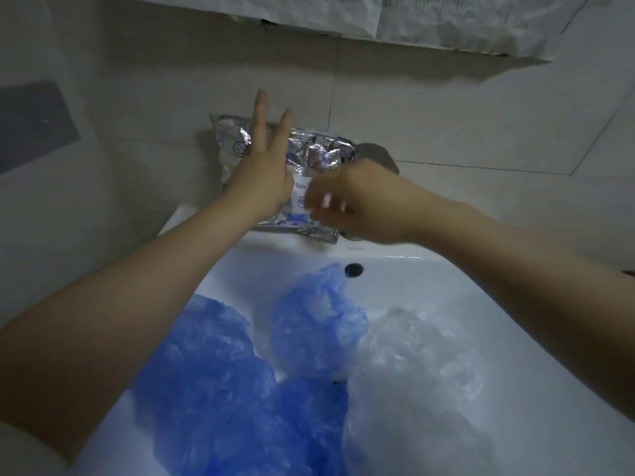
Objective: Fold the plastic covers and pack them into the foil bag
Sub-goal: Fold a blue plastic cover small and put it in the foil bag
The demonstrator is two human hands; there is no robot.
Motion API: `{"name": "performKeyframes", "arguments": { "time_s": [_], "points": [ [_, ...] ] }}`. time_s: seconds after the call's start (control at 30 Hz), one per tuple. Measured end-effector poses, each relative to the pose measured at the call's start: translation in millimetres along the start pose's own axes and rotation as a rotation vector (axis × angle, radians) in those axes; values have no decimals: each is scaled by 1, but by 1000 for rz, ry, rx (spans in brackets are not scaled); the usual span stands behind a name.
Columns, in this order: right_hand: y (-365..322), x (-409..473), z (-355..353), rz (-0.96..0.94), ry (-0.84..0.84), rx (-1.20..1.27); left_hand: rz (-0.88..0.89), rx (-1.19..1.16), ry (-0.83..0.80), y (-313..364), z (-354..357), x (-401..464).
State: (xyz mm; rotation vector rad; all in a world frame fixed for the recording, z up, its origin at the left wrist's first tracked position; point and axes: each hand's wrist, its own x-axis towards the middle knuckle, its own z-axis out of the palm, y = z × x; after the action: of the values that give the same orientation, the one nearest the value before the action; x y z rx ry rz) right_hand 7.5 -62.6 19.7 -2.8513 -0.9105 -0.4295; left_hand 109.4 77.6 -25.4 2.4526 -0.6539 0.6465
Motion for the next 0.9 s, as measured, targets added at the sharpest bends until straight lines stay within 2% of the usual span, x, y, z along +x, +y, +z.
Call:
{"name": "performKeyframes", "arguments": {
  "time_s": [0.1, 0.2, 0.3, 0.4, 0.47, 0.53, 0.6, 0.67, 0.73, 0.8, 0.87, 0.9],
  "points": [
    [-10, -37, 25, 41, -302, 100, -23, 15, 58, 7, -8, -9],
    [0, -63, 73, 193, -564, 90, -4, -34, 13, 13, -10, -15],
    [15, -78, 113, 365, -542, 142, 25, -103, -62, 27, -5, -29],
    [28, -82, 141, 421, -506, 251, 124, -114, 14, 47, -1, -44],
    [33, -84, 149, 537, -487, 361, 165, -92, 61, 58, 0, -53],
    [41, -89, 143, 641, -347, 417, 215, -101, -6, 67, 3, -59],
    [49, -98, 126, 665, -87, 446, 262, -109, -160, 72, 11, -65],
    [53, -109, 105, 700, 200, 639, 242, -76, -336, 75, 25, -72],
    [56, -123, 89, 740, 429, 841, 168, -41, -428, 83, 44, -79],
    [57, -129, 80, 732, 533, 969, 31, -154, -378, 91, 55, -86],
    [56, -137, 74, 685, 565, 1113, -114, -434, -320, 102, 64, -90],
    [53, -140, 72, 656, 571, 1185, -191, -580, -344, 105, 67, -92]
  ]
}}
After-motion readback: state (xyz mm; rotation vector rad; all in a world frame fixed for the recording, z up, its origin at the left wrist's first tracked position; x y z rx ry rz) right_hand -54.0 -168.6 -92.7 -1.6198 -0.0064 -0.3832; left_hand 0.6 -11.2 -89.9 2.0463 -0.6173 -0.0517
